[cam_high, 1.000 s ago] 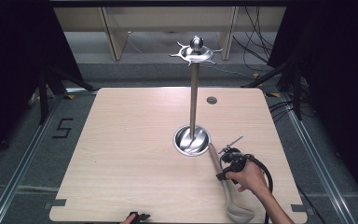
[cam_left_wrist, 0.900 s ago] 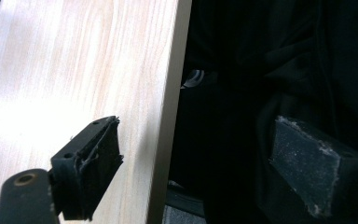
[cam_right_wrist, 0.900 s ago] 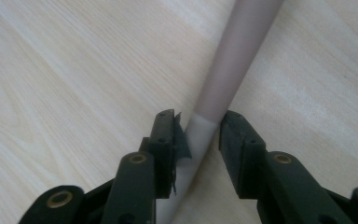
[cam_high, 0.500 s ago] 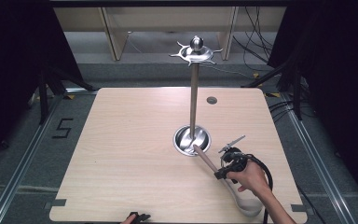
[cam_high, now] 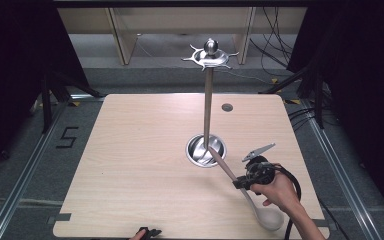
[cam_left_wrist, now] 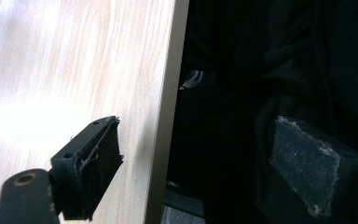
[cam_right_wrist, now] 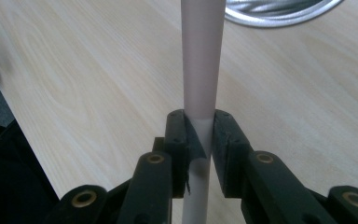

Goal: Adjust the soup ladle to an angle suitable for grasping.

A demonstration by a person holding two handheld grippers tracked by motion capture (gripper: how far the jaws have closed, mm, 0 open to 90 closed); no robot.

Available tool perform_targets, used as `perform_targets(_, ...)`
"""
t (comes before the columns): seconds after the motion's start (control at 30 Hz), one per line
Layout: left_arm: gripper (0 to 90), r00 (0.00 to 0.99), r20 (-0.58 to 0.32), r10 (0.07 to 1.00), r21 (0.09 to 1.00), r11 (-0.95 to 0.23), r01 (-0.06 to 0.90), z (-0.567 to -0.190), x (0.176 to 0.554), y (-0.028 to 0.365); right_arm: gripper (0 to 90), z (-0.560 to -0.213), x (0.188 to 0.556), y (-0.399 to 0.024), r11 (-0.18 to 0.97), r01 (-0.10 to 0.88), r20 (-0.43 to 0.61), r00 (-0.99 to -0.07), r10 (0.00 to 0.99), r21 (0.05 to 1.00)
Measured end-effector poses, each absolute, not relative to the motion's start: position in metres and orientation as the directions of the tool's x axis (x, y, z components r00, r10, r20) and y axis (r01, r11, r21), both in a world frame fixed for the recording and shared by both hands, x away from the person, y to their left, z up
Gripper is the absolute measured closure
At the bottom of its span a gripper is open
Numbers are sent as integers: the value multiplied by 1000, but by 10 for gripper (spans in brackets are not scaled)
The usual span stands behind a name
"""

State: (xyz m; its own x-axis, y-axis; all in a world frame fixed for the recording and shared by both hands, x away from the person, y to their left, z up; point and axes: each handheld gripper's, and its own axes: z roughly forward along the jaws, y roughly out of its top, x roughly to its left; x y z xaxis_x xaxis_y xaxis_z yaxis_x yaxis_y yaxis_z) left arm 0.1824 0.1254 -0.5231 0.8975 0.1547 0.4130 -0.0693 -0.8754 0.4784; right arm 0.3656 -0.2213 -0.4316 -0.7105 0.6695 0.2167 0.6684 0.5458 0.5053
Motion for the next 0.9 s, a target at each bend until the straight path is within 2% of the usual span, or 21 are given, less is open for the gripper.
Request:
perform_targets(0.03,150,896,427,124,443,-892,-88,-521,184,126,776,-429,363,-222,536,673,202,-700,685,510)
perform_targets(0.1,150,896,425,127,449,-889,-87,-521,183,126,776,-426,360,-223,552,633,173,-728,664,544)
perform_targets(0.2,150,896,426,128,450,-889,-87,-522,183,126,776,-423,352,-223,532,616,155,-725,671,581)
perform_targets(0.4,150,897,422,130,450,-889,-83,-521,183,126,777,-414,343,-224,533,600,149,-736,661,596)
perform_targets(0.63,150,897,428,113,432,-897,-93,-521,184,126,777,-409,332,-234,506,521,91,-753,651,688)
perform_targets(0.77,150,897,424,127,446,-891,-85,-522,184,126,777,-405,327,-238,515,502,70,-759,647,695)
perform_targets(0.8,150,896,426,127,447,-890,-86,-522,184,126,777,-406,327,-237,499,478,58,-762,645,723)
perform_targets(0.83,150,896,426,128,447,-890,-86,-522,184,126,777,-401,325,-239,517,494,58,-760,648,699)
perform_targets(0.87,150,896,425,129,448,-890,-85,-522,184,126,777,-401,324,-238,488,484,59,-751,658,726)
perform_targets(0.9,150,896,425,129,447,-890,-85,-522,184,126,777,-396,323,-240,503,494,51,-747,663,709)
